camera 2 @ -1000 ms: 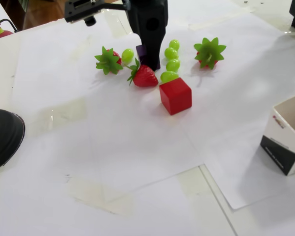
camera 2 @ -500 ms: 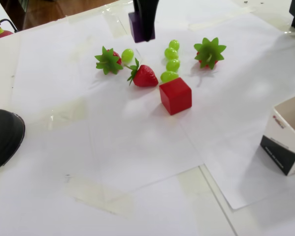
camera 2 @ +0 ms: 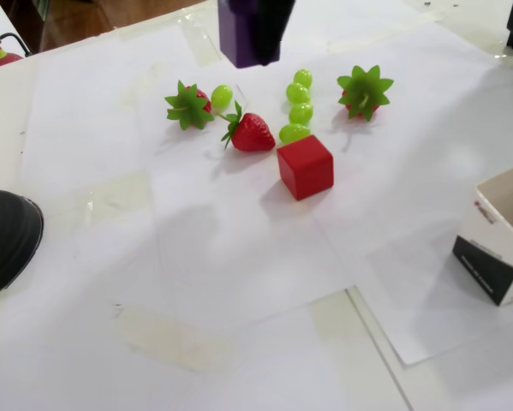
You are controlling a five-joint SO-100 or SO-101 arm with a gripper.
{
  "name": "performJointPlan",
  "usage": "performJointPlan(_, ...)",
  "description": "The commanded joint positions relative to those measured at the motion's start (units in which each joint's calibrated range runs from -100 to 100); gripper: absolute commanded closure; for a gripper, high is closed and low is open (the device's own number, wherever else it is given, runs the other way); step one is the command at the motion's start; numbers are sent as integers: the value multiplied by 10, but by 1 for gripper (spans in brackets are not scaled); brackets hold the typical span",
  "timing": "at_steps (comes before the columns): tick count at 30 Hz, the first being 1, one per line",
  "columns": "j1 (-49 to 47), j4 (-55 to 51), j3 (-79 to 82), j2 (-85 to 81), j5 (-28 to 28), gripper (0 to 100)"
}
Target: Put the purple cube on top of the red cube
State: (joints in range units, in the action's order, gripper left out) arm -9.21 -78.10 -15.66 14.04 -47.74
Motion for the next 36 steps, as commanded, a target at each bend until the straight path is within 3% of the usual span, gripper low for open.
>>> performJointPlan(1,-40,29,52,-60,-9,88)
performJointPlan(11,-46,98,183,-69,-9,88)
performJointPlan(36,-40,172,221,-36,-8,88)
